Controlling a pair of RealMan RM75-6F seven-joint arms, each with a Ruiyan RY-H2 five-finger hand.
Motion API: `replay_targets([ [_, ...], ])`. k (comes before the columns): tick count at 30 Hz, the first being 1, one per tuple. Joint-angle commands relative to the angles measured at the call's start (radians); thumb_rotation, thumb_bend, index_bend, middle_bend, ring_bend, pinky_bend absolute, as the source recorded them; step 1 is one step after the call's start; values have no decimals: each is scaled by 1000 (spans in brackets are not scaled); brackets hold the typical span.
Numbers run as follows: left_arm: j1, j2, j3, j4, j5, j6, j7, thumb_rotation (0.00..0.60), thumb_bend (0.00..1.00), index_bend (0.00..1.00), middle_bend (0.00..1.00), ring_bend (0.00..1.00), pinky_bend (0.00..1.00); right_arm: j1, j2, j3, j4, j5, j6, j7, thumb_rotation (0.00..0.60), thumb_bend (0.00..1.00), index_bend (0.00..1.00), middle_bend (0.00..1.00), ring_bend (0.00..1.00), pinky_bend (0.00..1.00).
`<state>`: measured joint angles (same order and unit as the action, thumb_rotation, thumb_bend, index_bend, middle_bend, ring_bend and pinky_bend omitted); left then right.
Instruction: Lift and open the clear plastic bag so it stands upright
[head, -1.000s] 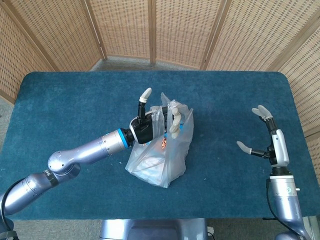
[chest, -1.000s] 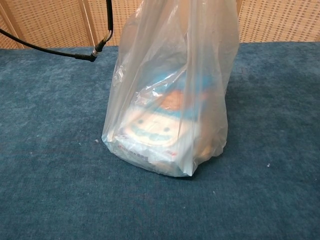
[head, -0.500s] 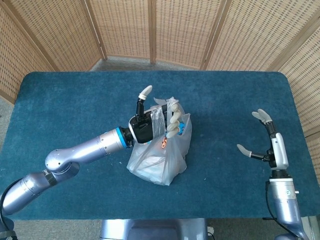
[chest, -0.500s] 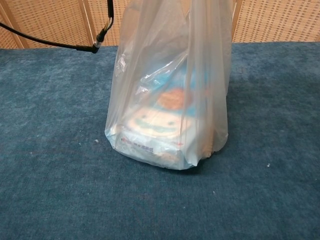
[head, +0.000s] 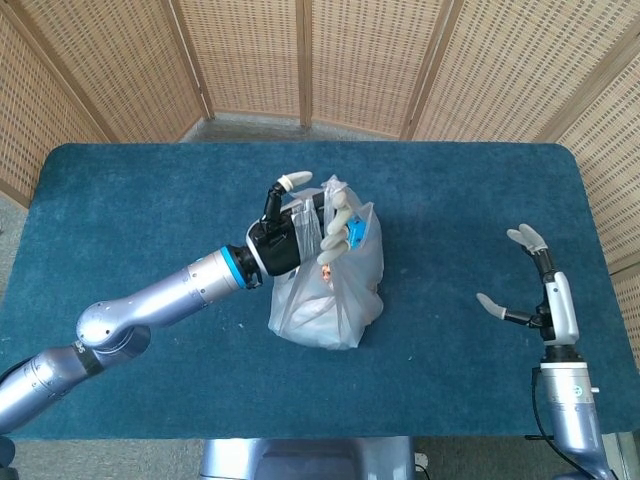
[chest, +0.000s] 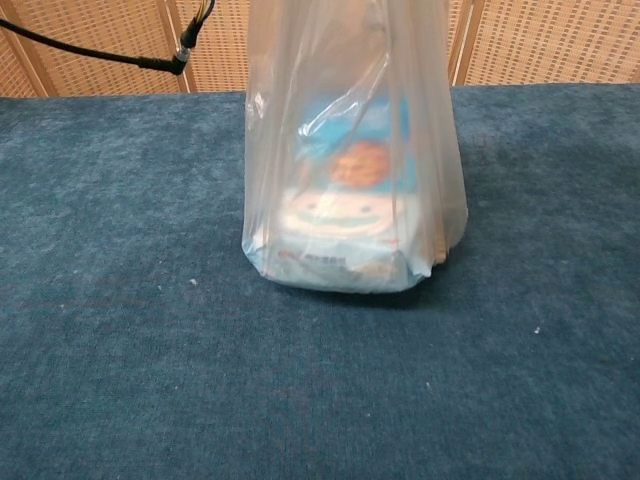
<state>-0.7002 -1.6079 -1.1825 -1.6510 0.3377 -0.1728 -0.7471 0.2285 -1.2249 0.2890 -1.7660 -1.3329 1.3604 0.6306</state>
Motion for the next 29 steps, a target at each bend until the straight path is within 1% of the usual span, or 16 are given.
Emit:
replay_targets([
  [1, -16, 9, -8, -17, -1, 42, -16, 0, 529, 585, 683, 747, 772, -1, 0, 0, 2, 1, 1, 0, 588, 65, 77, 160, 81, 83],
  [4, -38, 15, -26, -29, -7, 91, -36, 0, 547, 630, 718, 795, 810, -9, 2, -4, 1, 3, 8, 2, 586, 67, 77, 160, 81, 83],
  [6, -57, 24, -27, -39, -10, 129, -52, 9, 559, 671, 757, 829, 835, -13, 3, -7, -2, -1, 14, -1, 587, 68, 77, 160, 81, 83],
  [9, -77, 38, -24, -54, -12, 177, -71, 72, 574, 744, 831, 890, 874, -17, 4, -9, -6, -4, 18, -1, 587, 67, 77, 160, 81, 84],
  [11, -87, 48, -22, -61, -13, 200, -81, 130, 580, 779, 878, 926, 887, -19, 4, -10, -6, -5, 22, -1, 586, 68, 77, 161, 81, 84],
  [14, -107, 71, -18, -72, -15, 243, -98, 186, 590, 811, 917, 953, 894, -23, 3, -12, -4, -6, 26, 6, 586, 68, 77, 161, 81, 84],
  [17, -133, 104, -17, -87, -21, 300, -121, 227, 601, 837, 938, 963, 898, -27, 0, -15, 1, -9, 28, 15, 588, 67, 77, 161, 80, 84],
  [21, -156, 141, -31, -109, -28, 335, -147, 238, 601, 851, 950, 966, 902, -31, -1, -22, 13, -12, 26, 27, 585, 68, 76, 161, 81, 83],
  [29, -190, 183, -38, -123, -23, 352, -187, 240, 597, 850, 950, 966, 903, -38, 3, -23, 13, -26, 36, 47, 587, 68, 77, 161, 81, 84],
])
